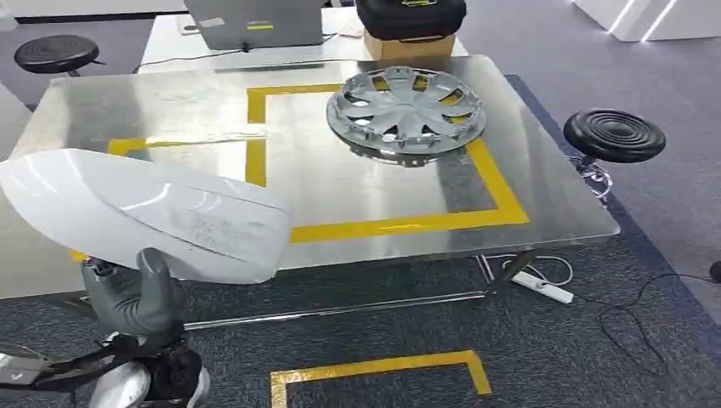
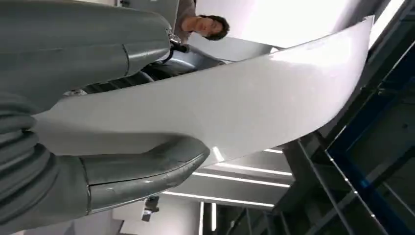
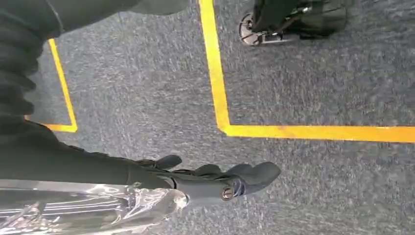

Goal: Take the parts from the cabinet and place them on the table.

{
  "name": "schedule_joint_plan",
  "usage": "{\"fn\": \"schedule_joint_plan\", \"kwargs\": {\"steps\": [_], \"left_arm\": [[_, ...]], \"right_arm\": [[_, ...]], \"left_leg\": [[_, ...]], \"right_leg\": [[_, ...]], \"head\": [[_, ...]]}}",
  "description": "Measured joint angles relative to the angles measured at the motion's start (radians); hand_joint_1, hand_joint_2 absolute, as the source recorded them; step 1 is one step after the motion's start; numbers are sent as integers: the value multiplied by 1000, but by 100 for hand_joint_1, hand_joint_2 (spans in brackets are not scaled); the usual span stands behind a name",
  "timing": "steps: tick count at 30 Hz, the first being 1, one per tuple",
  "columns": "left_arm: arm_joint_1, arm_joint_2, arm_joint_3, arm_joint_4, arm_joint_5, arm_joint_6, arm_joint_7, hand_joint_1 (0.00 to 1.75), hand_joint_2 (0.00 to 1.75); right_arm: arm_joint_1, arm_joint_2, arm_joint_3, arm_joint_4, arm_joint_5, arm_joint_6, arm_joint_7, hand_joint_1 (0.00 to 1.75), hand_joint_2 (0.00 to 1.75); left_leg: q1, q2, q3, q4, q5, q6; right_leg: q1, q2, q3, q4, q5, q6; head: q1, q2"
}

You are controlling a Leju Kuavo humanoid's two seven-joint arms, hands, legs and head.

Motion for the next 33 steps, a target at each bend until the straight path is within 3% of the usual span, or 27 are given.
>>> {"fn": "schedule_joint_plan", "kwargs": {"steps": [2, 3, 4, 5, 6, 8, 9, 13, 14, 16, 18, 19, 20, 22, 25, 26, 29, 30, 31, 33], "left_arm": [[0, 0, 0, 0, 0, 0, 0, 175, 175], [0, 0, 0, 0, 0, -1, 0, 175, 175], [1, 0, 2, 0, 0, -1, 0, 175, 175], [1, 0, 3, 0, 0, -1, 0, 175, 175], [1, 0, 3, 0, 0, -1, 0, 175, 175], [1, 0, 3, 0, 0, -2, 0, 175, 175], [1, 0, 4, 0, 2, -3, 0, 175, 175], [1, 0, 6, 0, 6, -5, 0, 175, 175], [1, 0, 6, 0, 6, -5, 0, 175, 175], [1, 0, 7, 0, 6, -6, 0, 175, 175], [2, 0, 9, 0, 6, -6, 0, 175, 175], [2, 0, 10, 0, 6, -6, 0, 175, 175], [3, 0, 12, 0, 6, -6, 0, 175, 175], [3, 0, 15, 0, 5, -5, 0, 175, 175], [3, 0, 15, 0, -4, 0, 0, 175, 175], [2, 0, 15, 0, -5, 2, 0, 175, 175], [3, 0, 15, 0, -11, 7, 0, 175, 175], [3, -1, 15, -1, -11, 1, 0, 175, 175], [3, -1, 14, -1, -11, -8, 0, 175, 175], [2, 0, 11, -2, -9, -21, 0, 175, 175]], "right_arm": [[0, 0, 0, 0, 0, 0, 0, 0, 175], [1, 0, 0, 0, 0, 0, 0, 0, 175], [3, 0, 0, 0, 0, 0, 0, 0, 175], [4, 0, 0, 0, 0, 0, 0, 0, 175], [4, 0, 0, 0, 0, 0, 0, 0, 175], [2, 0, 0, 0, 1, 0, 0, 0, 175], [2, 0, 0, 0, 1, 0, 0, 0, 175], [2, 0, 0, 0, 1, 0, 0, 0, 175], [2, 1, 0, 0, 1, 0, 0, 0, 175], [0, 1, 0, 0, 2, 0, 0, 0, 175], [1, 1, 0, 0, 2, 0, 0, 0, 175], [2, 1, 0, 0, 2, 0, 0, 0, 175], [2, 1, 0, 0, 2, 0, 0, 0, 175], [2, 1, 0, 0, 2, 0, 0, 0, 175], [2, 1, 0, 0, 2, 1, 0, 0, 175], [1, 1, 0, 0, 2, 1, 0, 0, 175], [2, 1, 0, 0, 2, 2, 0, 0, 175], [1, 1, 0, 0, 2, 2, 0, 0, 175], [1, 1, 0, 0, 3, 3, -1, 0, 175], [0, 1, 0, 0, 5, 4, -2, 0, 175]], "left_leg": [[-2, 1, 2, 0, -5, 8], [-3, 1, 3, 0, -7, 10], [-4, -1, 6, 0, -10, 11], [-4, -4, 11, 1, -13, 10], [-4, -5, 17, 1, -16, 8], [-4, -7, 31, 1, -24, 3], [-8, -7, 33, 2, -28, -3], [-6, -9, 34, -2, -26, -23], [-5, -7, 32, 5, -34, -32], [-5, -4, -10, 94, -94, -44], [-1, -3, -87, 251, -162, -51], [0, -3, -113, 298, -171, -53], [2, -2, -116, 297, -157, -54], [4, -2, -78, 213, -90, -54], [6, 5, 16, 31, -10, -54], [5, 2, 30, -6, -28, -47], [1, -1, 26, 1, -28, -24], [7, -1, 30, -5, -24, -16], [8, 0, 34, -5, -26, -12], [6, 1, 36, -5, -30, -2]], "right_leg": [[-1, 0, -98, 171, -75, 4], [0, 0, -143, 243, -96, 5], [-1, 0, -169, 272, -90, 5], [0, 0, -170, 252, -58, 3], [0, 0, -150, 191, -7, 1], [0, 0, -79, 18, 95, -8], [3, 1, -63, -20, 93, -12], [8, 5, -58, -29, 95, -32], [-1, 3, -54, -38, 101, -41], [-4, 2, -53, -38, 101, -49], [-4, 0, -54, -38, 99, -51], [-4, 0, -54, -38, 98, -52], [-5, 0, -53, -38, 98, -51], [-6, 2, -49, -38, 96, -49], [-7, 4, -41, -38, 89, -38], [1, 6, -46, -30, 83, -29], [-2, 3, -39, -45, 88, -13], [-3, 3, -42, -43, 83, -6], [-3, 2, -48, -22, 67, -2], [-4, 2, -117, 123, -7, 1]], "head": [[2, 0], [3, 0], [4, 0], [3, 0], [4, 0], [5, 0], [4, 0], [3, 0], [4, 0], [-5, 0], [-5, 0], [-5, 0], [-5, 0], [-5, 0], [-7, 0], [-11, 0], [-4, 0], [-7, 0], [-1, 0], [7, 0]]}}
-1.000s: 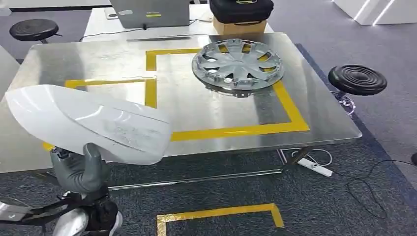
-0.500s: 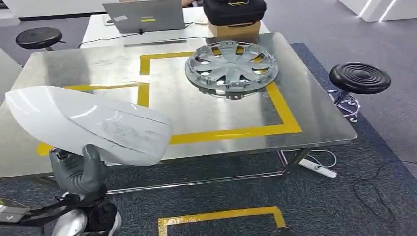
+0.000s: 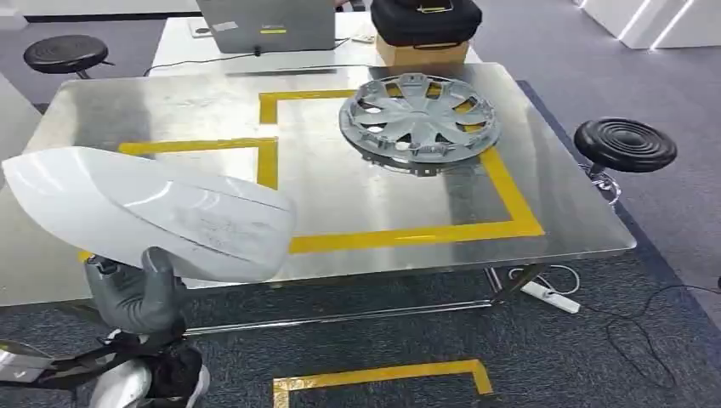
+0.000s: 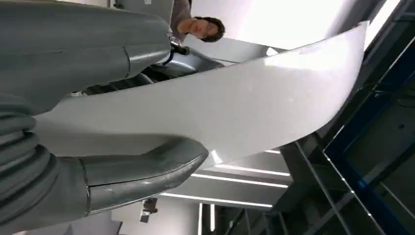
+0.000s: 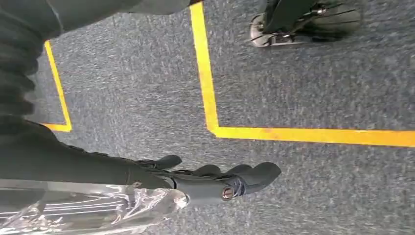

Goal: Take the parts from the cabinet and place them on the table.

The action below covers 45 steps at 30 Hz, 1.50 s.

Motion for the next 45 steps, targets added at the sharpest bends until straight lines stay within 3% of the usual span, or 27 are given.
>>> {"fn": "schedule_joint_plan", "kwargs": {"steps": [2, 3, 4, 5, 6, 7, 8, 11, 13, 14, 17, 18, 19, 22, 23, 24, 28, 29, 32, 33, 34, 35, 37, 39, 42, 43, 45], "left_arm": [[0, 0, 0, 0, 3, -3, 0, 175, 175], [0, 0, 0, 0, 3, -4, 0, 175, 175], [0, 0, 0, 0, 6, -11, 0, 175, 175], [0, 0, 0, 0, 11, -24, 0, 175, 175], [0, 0, 0, 0, 18, -38, 0, 175, 175], [0, 0, 0, 0, 24, -50, 0, 175, 175], [0, 0, 1, 0, 26, -57, 0, 175, 175], [1, 0, 5, 3, 24, -59, 0, 175, 175], [1, 0, 8, 4, 27, -47, 0, 175, 175], [1, 0, 8, 4, 27, -37, 0, 175, 175], [2, 0, 10, 7, 24, -22, 0, 175, 175], [2, 0, 10, 8, 24, -21, 0, 175, 175], [2, 0, 10, 10, 24, -21, 0, 175, 175], [2, 0, 10, 10, 23, -18, 0, 175, 175], [1, 0, 10, 11, 24, -16, 0, 175, 175], [0, 0, 10, 11, 24, -15, 0, 175, 175], [1, -3, 10, 12, 24, -14, 0, 175, 175], [1, -3, 10, 12, 24, -13, 0, 175, 175], [1, -3, 10, 13, 24, -9, 0, 175, 175], [1, -3, 10, 14, 24, -9, 0, 175, 175], [1, -3, 10, 15, 24, -8, 0, 175, 175], [1, -3, 10, 15, 24, -8, 0, 175, 175], [1, -3, 10, 16, 27, -8, 0, 175, 175], [0, -2, 10, 18, 38, -2, 0, 175, 175], [-4, -1, 8, 44, 45, 45, 1, 175, 175], [-6, 0, 8, 58, 44, 71, 12, 175, 175], [-23, 2, 8, 97, 43, 128, 39, 175, 175]], "right_arm": [[2, 0, 0, 0, 0, 0, 0, 0, 175], [4, 0, 0, 0, 0, 0, 0, 0, 175], [4, 0, 0, 0, 0, 0, 0, 0, 175], [3, 0, 0, 0, 0, 0, 0, 0, 175], [2, 0, 0, 0, 0, 0, 0, 0, 175], [2, 0, 0, 0, 0, 0, 0, 0, 175], [-1, 0, 0, 0, 0, 1, -1, 0, 175], [1, 0, 0, 0, -3, 2, -2, 0, 175], [2, 0, 0, 0, -3, 1, -1, 0, 175], [2, 0, 0, 0, -3, 0, -2, 0, 175], [1, 0, 0, 0, -3, 0, -2, 0, 175], [2, 0, 0, 0, -3, 0, -2, 0, 175], [3, 0, 0, 0, -3, 0, -2, 0, 175], [3, 1, 0, 0, -3, 0, -2, 0, 175], [3, 1, 0, 0, -3, 0, -2, 0, 175], [2, 1, 0, 0, -2, 0, -2, 0, 175], [0, 1, 0, 0, -2, 0, -3, 0, 175], [-1, 1, 0, 0, -2, 0, -4, 0, 175], [-1, 1, 0, 0, -3, 0, -4, 0, 175], [0, 1, 0, 0, -3, 1, -4, 0, 175], [2, 1, 0, 0, -3, 1, -4, 0, 175], [2, 1, 0, 0, -3, 1, -4, 0, 175], [0, 1, 0, 0, -3, 0, -4, 0, 175], [-3, 1, 0, 0, -3, 0, -4, 0, 175], [1, 1, 0, 0, -6, -1, -3, 0, 175], [0, 2, 0, 0, -6, -2, -2, 0, 175], [-3, 2, 0, 0, -8, -3, -3, 0, 175]], "left_leg": [[-3, 0, 1, 0, -2, 3], [-4, -1, 3, 0, -3, 4], [-4, -2, 6, 0, -5, 4], [-4, -4, 10, 0, -9, 3], [-3, -6, 16, 0, -21, 1], [-3, -6, 23, 0, -26, -5], [-12, -6, 23, 5, -38, -13], [-7, -6, 33, 0, -26, -29], [-7, -3, 30, 13, -42, -41], [-7, -1, 7, 57, -65, -46], [-6, -1, -126, 280, -141, -54], [-6, -1, -153, 307, -132, -54], [-5, -1, -154, 288, -96, -53], [-4, 2, -74, 73, 61, -45], [-10, 3, -57, 46, 52, -44], [-7, 3, -44, 12, 30, -33], [-2, -2, -38, 11, 26, -11], [-2, -1, -34, 11, 21, -4], [-4, 1, -32, 11, 15, 5], [-5, 0, -30, 11, 13, 5], [-5, -2, -26, 11, 11, 5], [-5, -4, -21, 11, 7, 3], [-4, -5, -5, 11, -1, -3], [-12, -7, -7, 17, -6, -14], [-9, -6, -4, 6, 1, -28], [-9, -5, -5, 8, -5, -34], [-9, -2, -42, 87, -58, -46]], "right_leg": [[1, 0, -77, 147, -53, 2], [1, 0, -89, 161, -42, 1], [1, 0, -76, 129, -10, 0], [1, 0, -43, 56, 37, -3], [0, 0, 3, -39, 87, -6], [0, -2, 46, -121, 113, -7], [3, -1, 66, -159, 80, -11], [8, 2, 69, -149, 90, -29], [-1, 2, 80, -159, 94, -38], [-1, 1, 84, -162, 91, -42], [-1, -1, 92, -162, 80, -52], [-1, 0, 97, -162, 75, -52], [-1, 2, 105, -162, 69, -51], [-3, 6, 134, -162, 46, -41], [5, 7, 131, -160, 37, -30], [5, 8, 129, -157, 31, -26], [2, 1, 140, -164, 20, -7], [4, 0, 123, -124, -2, -4], [3, 0, -12, 109, -97, 1], [2, 0, -42, 147, -97, 1], [2, 0, -49, 139, -71, 0], [2, 0, -34, 86, -22, -2], [2, 0, 36, -91, 88, -8], [5, 3, 63, -147, 91, -16], [8, 6, 57, -146, 96, -30], [0, 5, 61, -153, 101, -38], [-1, 3, 61, -154, 102, -48]], "head": [[2, 0], [2, 0], [2, 0], [2, 0], [2, 0], [3, 0], [6, 0], [2, 0], [2, 0], [-7, 0], [-6, 0], [-6, 0], [-6, 0], [-6, 0], [-8, 0], [-9, 0], [-5, 0], [-1, 0], [1, 0], [0, 0], [0, 0], [1, 0], [1, 0], [0, 0], [-1, 0], [-1, 0], [-11, 0]]}}
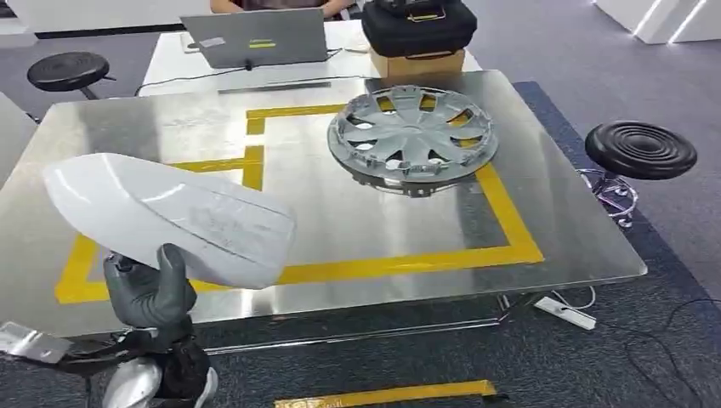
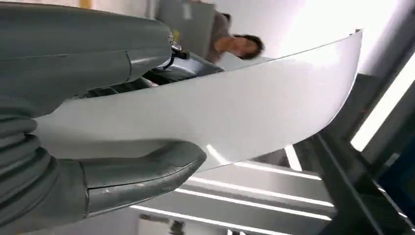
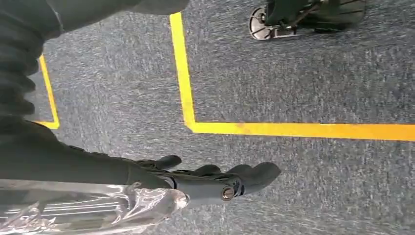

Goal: Take the parts from the cabinet and place them on the table.

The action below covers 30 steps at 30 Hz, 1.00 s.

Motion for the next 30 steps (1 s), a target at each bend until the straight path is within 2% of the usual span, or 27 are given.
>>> {"fn": "schedule_joint_plan", "kwargs": {"steps": [2, 3, 4, 5, 6, 7, 8, 9, 10, 12, 13, 14, 15, 16, 17, 21, 23, 24, 25, 26, 28, 29, 30], "left_arm": [[-16, 1, 0, 43, 9, 31, 51, 175, 175], [-22, 2, 0, 67, 11, 44, 67, 175, 175], [-30, 2, 0, 89, 4, 58, 70, 175, 175], [-42, 2, -3, 109, -8, 72, 69, 175, 175], [-54, 2, -6, 125, -17, 81, 68, 175, 175], [-65, 2, -11, 137, -21, 88, 68, 175, 175], [-74, 2, -16, 145, -28, 91, 66, 175, 175], [-85, 2, -22, 157, -40, 98, 66, 175, 175], [-93, 4, -29, 167, -65, 110, 67, 175, 175], [-112, 12, -44, 189, -134, 139, 72, 175, 175], [-124, 17, -52, 202, -164, 152, 78, 175, 175], [-135, 20, -57, 212, -179, 159, 80, 175, 175], [-147, 23, -60, 220, -197, 172, 81, 175, 175], [-163, 26, -66, 235, -222, 190, 86, 175, 175], [-170, 28, -68, 243, -235, 200, 91, 175, 175], [-174, 30, -70, 248, -245, 206, 94, 175, 175], [-191, 35, -75, 267, -287, 232, 108, 175, 175], [-259, 45, -82, 335, -403, 305, 144, 175, 175], [-323, 47, -84, 382, -457, 344, 156, 175, 175], [-354, 48, -86, 403, -490, 371, 166, 175, 175], [-410, 51, -95, 442, -622, 469, 197, 175, 175], [-432, 51, -99, 457, -698, 514, 222, 175, 175], [-458, 52, -104, 473, -804, 562, 260, 175, 175]], "right_arm": [[1, 0, 0, 0, -3, -2, 0, 0, 175], [1, 0, 0, 0, -5, -3, 0, 0, 175], [2, 0, 0, 0, -5, -3, 0, 0, 175], [2, 0, 0, 0, -3, -2, 0, 0, 175], [1, 0, 0, 0, -2, -2, 0, 0, 175], [1, 1, 0, 0, 0, -2, 0, 0, 175], [1, 2, 0, 0, 0, -2, 0, 0, 175], [0, 2, 0, 0, 2, -2, 0, 0, 175], [0, 2, 0, 0, 4, 0, 0, 0, 175], [0, 2, 0, 0, 9, 3, 0, 0, 175], [0, 2, 0, 0, 10, 5, 0, 0, 175], [-1, 2, 0, 0, 11, 6, 0, 0, 175], [-3, 2, 1, 0, 13, 6, 0, 0, 175], [-3, 2, 1, 0, 18, 9, 0, 0, 175], [-3, 2, 1, 0, 20, 10, 0, 0, 175], [-3, 2, 1, 0, 21, 11, 0, 0, 175], [-2, 2, 2, 0, 27, 14, 0, 0, 175], [-3, 2, 15, 0, 42, 23, -2, 0, 175], [-9, 2, 24, 0, 51, 28, -5, 0, 175], [-12, 2, 27, 0, 56, 32, -5, 0, 175], [-13, 2, 37, 0, 64, 37, -5, 0, 175], [-11, 2, 42, 0, 66, 40, -4, 0, 175], [-12, 2, 45, 0, 71, 42, -1, 0, 175]], "left_leg": [[2, 0, -76, 156, -66, -6], [2, 0, -104, 208, -79, -7], [2, 0, -109, 214, -66, -6], [2, 0, -94, 179, -32, -5], [3, 1, -62, 112, 11, -3], [4, 2, -14, 20, 57, -1], [6, 5, 21, -48, 75, -2], [5, 2, 35, -83, 60, 3], [5, 0, 29, -77, 62, 12], [1, -1, 28, -78, 61, 24], [7, -1, 30, -82, 65, 32], [8, -1, 31, -82, 65, 36], [8, 1, 31, -82, 64, 43], [7, 1, 31, -82, 64, 45], [7, 1, 31, -82, 64, 45], [6, 1, 31, -82, 64, 46], [6, 1, 31, -82, 63, 46], [5, -1, 33, -82, 62, 47], [5, -2, 39, -81, 59, 42], [-3, -3, 35, -77, 59, 34], [-2, -5, 31, -80, 65, 24], [1, -4, 33, -84, 68, 20], [1, -4, 33, -85, 67, 15]], "right_leg": [[0, -3, -1, 0, 0, -1], [0, -3, -1, 0, 0, -1], [0, -3, 0, 0, 0, -1], [0, -2, 0, 0, -1, -1], [-1, -1, 2, 0, -1, -1], [-2, 0, 4, 1, -2, 2], [1, 1, 4, 1, -3, 7], [9, 3, -1, 8, -7, 14], [9, 2, -3, 2, -3, 20], [7, 0, 1, -7, 0, 30], [6, 0, -1, -5, -4, 35], [5, -1, -10, 15, -19, 41], [5, -2, -34, 67, -51, 43], [4, -3, -74, 150, -90, 45], [5, -3, -97, 197, -110, 46], [5, -3, -107, 217, -117, 46], [5, -2, -143, 288, -139, 47], [5, -3, -133, 246, -79, 43], [3, -5, -31, 32, 23, 39], [7, -4, -14, 6, 8, 37], [8, 0, -23, 6, 16, 26], [10, 1, -25, 7, 16, 22], [7, 0, -24, 2, 20, 14]], "head": [[1, 0], [0, 0], [0, 0], [0, 0], [0, 0], [0, 0], [0, 0], [-5, 0], [1, 0], [2, 0], [1, 0], [5, 0], [11, 0], [11, 0], [11, 0], [12, 0], [13, 0], [14, 0], [14, 0], [14, 0], [12, 0], [12, 0], [13, 0]]}}
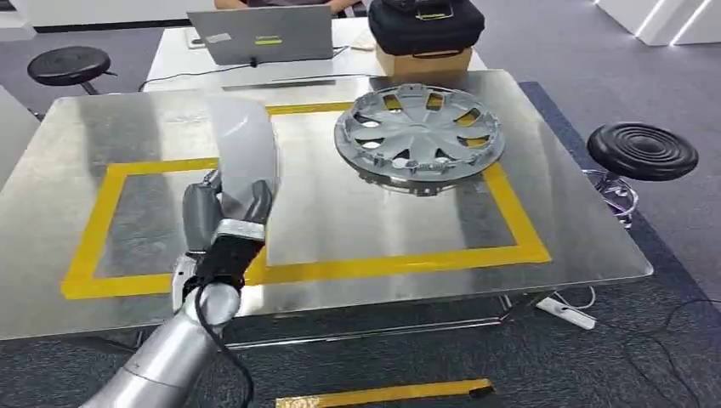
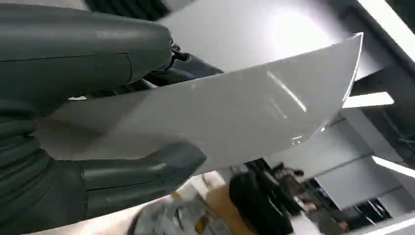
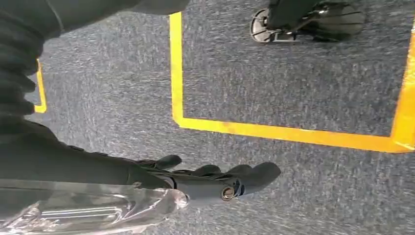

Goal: Take the parts from the cabinet and place them on the table.

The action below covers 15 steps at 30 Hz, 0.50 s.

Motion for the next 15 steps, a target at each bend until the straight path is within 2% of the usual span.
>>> {"fn": "schedule_joint_plan", "kwargs": {"steps": [1, 2, 4, 5, 6, 7, 8, 10, 11, 12, 15], "left_arm": [[-27, 2, -4, 17, -108, 38, 46, 175, 175], [-52, 3, -11, 34, -197, 64, 80, 175, 175], [-104, 8, -23, 89, -343, 76, 154, 175, 175], [-126, 9, -27, 124, -393, 70, 182, 175, 175], [-145, 10, -31, 163, -423, 59, 201, 175, 175], [-163, 11, -36, 198, -441, 46, 212, 175, 175], [-187, 12, -45, 238, -459, 34, 223, 175, 175], [-251, 15, -56, 344, -508, 3, 237, 175, 175], [-279, 17, -66, 400, -521, 2, 239, 175, 175], [-301, 18, -72, 435, -527, 3, 239, 175, 175], [-331, 23, -79, 536, -553, -1, 268, 175, 175]], "right_arm": [[-1, 1, 4, 0, 4, 3, 2, 0, 175], [-5, 1, 8, 0, 8, 4, 3, 0, 175], [-12, 1, 17, 0, 13, 15, 8, 0, 175], [-14, 1, 22, 0, 16, 17, 9, 0, 175], [-17, 1, 26, 0, 18, 18, 9, 0, 175], [-18, 1, 28, 0, 19, 20, 10, 0, 175], [-20, 1, 30, 0, 21, 22, 11, 0, 175], [-23, 1, 37, 0, 24, 29, 12, 0, 175], [-26, 1, 43, 0, 24, 32, 12, 0, 175], [-29, 1, 47, 0, 24, 32, 12, 0, 175], [-29, 1, 50, 0, 21, 33, 12, 0, 175]], "left_leg": [[1, 2, -3, 7, -9, -7], [-1, 4, -19, 41, -35, -12], [2, 4, -93, 195, -107, -20], [2, 5, -135, 277, -134, -21], [2, 5, -154, 310, -134, -22], [2, 5, -149, 297, -110, -21], [2, 5, -129, 248, -71, -19], [2, 7, -47, 77, 17, -14], [1, 9, -22, 23, 20, -14], [2, 7, -15, 2, 9, -5], [-2, 6, -19, 2, 15, 13]], "right_leg": [[-4, -1, 2, -3, 3, -6], [-6, -2, 2, -3, 3, -11], [-6, -5, 1, -3, 3, -15], [-6, -5, 0, -3, 3, -15], [-7, -5, 0, -3, 3, -16], [-7, -3, 0, -3, 3, -16], [-7, -3, 1, -3, 3, -15], [-7, -2, 3, -2, 3, -11], [0, -1, -1, 1, 3, -4], [2, 2, -8, 4, 3, 1], [-1, 1, -4, -8, 9, 17]], "head": [[1, 0], [-6, 0], [-5, 0], [-6, 0], [-6, 0], [-5, 0], [-7, 0], [-7, 0], [-8, 0], [-7, 0], [-6, 0]]}}
